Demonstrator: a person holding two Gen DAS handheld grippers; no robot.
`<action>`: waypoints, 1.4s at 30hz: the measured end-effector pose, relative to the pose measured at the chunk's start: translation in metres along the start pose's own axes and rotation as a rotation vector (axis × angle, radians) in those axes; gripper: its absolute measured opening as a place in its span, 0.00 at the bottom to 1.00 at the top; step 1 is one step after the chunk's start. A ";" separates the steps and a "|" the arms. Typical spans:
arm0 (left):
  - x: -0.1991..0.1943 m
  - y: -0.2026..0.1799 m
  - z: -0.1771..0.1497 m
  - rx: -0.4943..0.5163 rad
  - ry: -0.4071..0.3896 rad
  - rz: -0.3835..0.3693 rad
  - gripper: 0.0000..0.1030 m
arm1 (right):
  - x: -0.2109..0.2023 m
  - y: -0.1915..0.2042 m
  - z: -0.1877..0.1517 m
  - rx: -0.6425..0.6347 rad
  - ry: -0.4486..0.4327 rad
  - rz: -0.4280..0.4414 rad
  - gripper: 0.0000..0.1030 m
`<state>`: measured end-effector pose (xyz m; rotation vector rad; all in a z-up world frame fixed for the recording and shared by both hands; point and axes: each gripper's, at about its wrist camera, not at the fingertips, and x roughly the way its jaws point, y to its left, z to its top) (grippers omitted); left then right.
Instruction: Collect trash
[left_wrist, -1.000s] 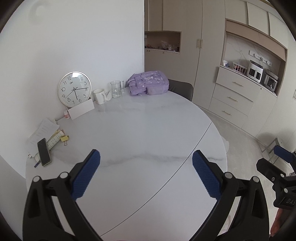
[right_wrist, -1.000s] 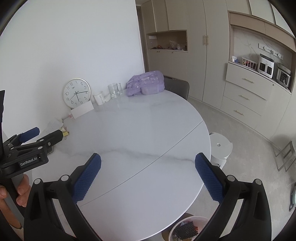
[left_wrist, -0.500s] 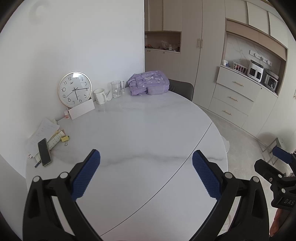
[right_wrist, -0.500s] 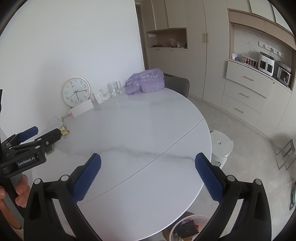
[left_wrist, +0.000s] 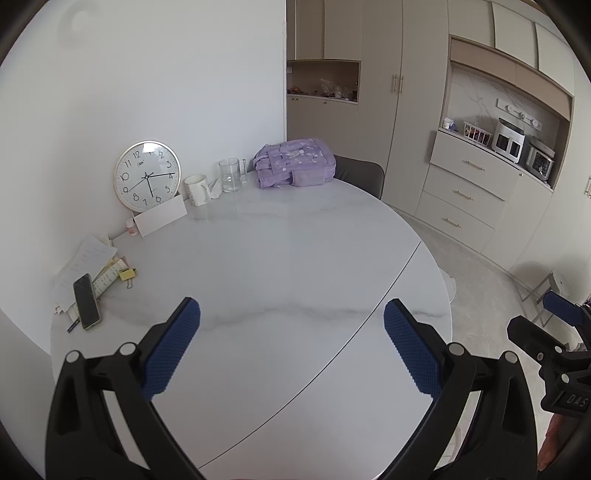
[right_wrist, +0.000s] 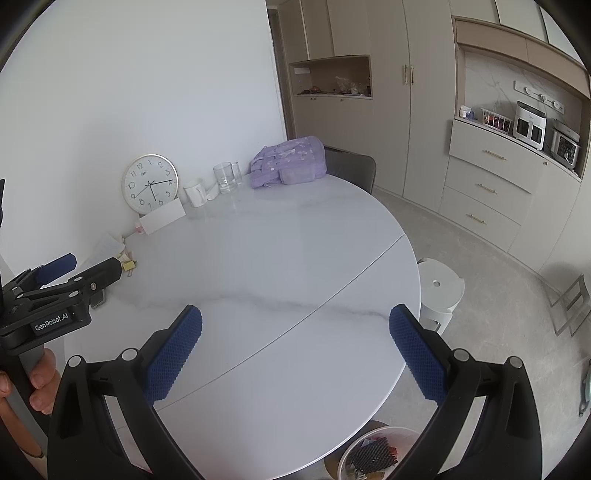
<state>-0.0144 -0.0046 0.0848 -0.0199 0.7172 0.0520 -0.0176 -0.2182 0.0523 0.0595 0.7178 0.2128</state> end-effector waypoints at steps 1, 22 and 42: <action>0.000 0.000 0.000 -0.001 0.000 0.000 0.93 | 0.000 0.000 0.000 -0.001 0.000 -0.001 0.98; 0.001 -0.001 -0.001 0.001 0.004 -0.009 0.93 | -0.002 0.000 -0.001 0.002 0.005 -0.006 0.98; 0.001 -0.002 -0.001 -0.003 0.006 -0.006 0.93 | -0.001 -0.001 -0.003 0.005 0.016 -0.013 0.98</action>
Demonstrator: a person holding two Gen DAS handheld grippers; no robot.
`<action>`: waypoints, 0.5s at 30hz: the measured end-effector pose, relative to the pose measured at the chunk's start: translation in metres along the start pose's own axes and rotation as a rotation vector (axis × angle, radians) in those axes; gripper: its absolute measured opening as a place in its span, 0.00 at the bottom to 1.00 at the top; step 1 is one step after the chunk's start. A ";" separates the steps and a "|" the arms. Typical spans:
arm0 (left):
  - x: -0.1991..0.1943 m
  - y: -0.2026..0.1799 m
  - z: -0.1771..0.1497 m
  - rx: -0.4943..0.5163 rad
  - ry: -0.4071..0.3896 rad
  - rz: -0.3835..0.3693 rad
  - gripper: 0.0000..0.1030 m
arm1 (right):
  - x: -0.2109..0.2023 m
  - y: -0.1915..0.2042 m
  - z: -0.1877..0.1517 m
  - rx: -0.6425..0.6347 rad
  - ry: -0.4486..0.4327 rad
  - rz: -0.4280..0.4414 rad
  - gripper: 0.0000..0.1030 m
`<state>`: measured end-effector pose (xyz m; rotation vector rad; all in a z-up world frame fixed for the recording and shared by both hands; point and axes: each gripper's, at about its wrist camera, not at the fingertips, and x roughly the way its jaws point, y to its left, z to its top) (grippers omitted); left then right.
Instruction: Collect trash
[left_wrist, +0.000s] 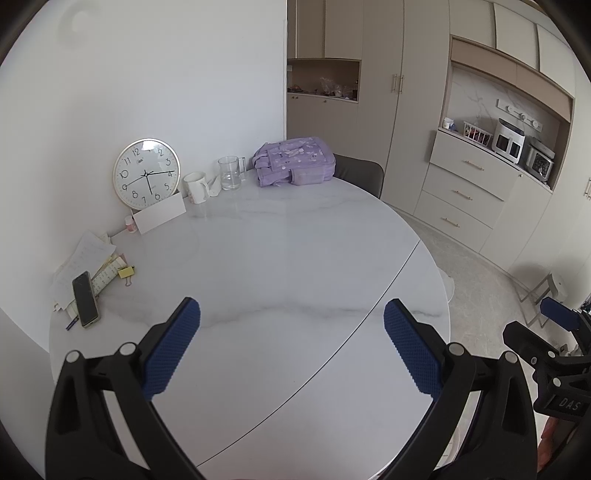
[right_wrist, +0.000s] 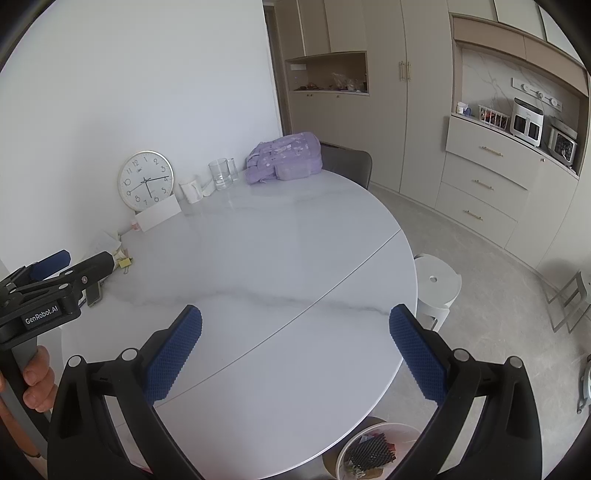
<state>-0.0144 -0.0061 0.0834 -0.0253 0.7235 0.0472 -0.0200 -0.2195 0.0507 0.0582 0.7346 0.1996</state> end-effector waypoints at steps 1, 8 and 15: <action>0.000 0.000 0.000 -0.002 -0.001 0.002 0.93 | 0.000 0.000 0.000 0.000 0.000 0.000 0.98; 0.001 0.000 0.000 -0.001 0.001 0.006 0.93 | 0.000 -0.001 0.000 -0.001 0.001 0.001 0.98; -0.001 -0.002 0.000 0.006 -0.013 0.005 0.93 | 0.001 -0.002 -0.001 0.001 0.004 -0.001 0.98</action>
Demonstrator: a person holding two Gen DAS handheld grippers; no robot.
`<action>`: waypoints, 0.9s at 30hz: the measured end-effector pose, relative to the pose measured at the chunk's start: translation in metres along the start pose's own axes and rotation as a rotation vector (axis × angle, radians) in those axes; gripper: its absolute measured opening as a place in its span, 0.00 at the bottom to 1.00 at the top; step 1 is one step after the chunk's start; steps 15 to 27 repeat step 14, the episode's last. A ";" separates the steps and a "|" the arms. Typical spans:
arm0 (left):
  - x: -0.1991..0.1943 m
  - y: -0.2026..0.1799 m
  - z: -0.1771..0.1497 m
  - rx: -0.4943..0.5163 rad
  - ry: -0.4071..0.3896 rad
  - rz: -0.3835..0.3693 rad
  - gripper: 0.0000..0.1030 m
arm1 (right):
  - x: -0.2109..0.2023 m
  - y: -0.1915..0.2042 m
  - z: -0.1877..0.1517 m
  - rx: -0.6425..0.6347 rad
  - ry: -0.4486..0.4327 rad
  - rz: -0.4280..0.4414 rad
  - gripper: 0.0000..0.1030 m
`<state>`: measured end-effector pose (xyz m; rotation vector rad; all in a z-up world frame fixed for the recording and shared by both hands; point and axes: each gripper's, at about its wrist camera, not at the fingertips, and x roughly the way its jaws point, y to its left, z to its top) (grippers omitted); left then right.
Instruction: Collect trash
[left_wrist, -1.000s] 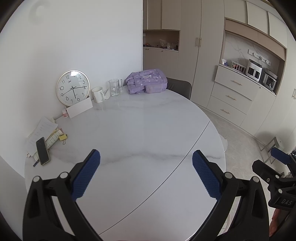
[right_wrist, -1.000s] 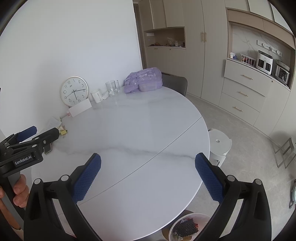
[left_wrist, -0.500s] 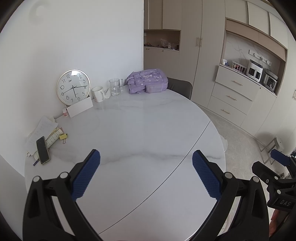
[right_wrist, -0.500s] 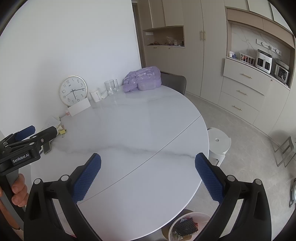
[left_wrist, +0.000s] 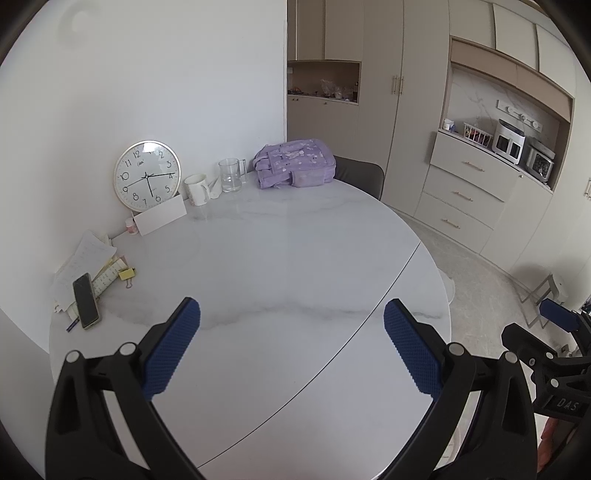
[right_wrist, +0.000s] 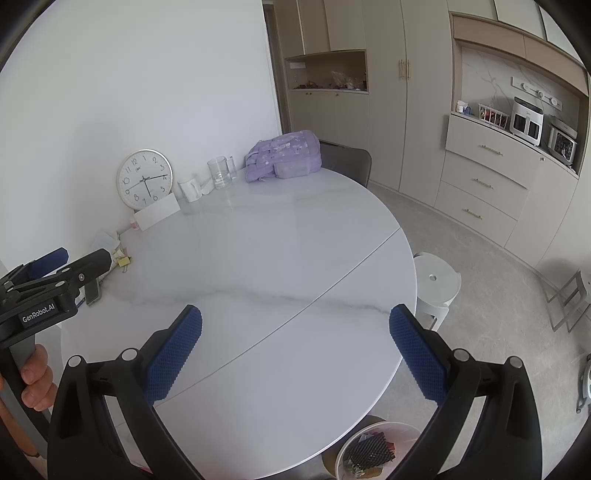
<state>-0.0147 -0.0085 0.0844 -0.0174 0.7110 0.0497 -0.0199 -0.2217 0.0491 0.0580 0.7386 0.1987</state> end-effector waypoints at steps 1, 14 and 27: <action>0.000 -0.001 0.000 0.005 -0.003 0.004 0.93 | -0.001 0.000 0.000 0.000 0.000 -0.001 0.98; 0.004 -0.001 0.002 -0.001 0.020 -0.008 0.93 | 0.001 -0.002 -0.001 0.001 0.002 0.000 0.98; 0.004 -0.001 0.002 -0.001 0.020 -0.008 0.93 | 0.001 -0.002 -0.001 0.001 0.002 0.000 0.98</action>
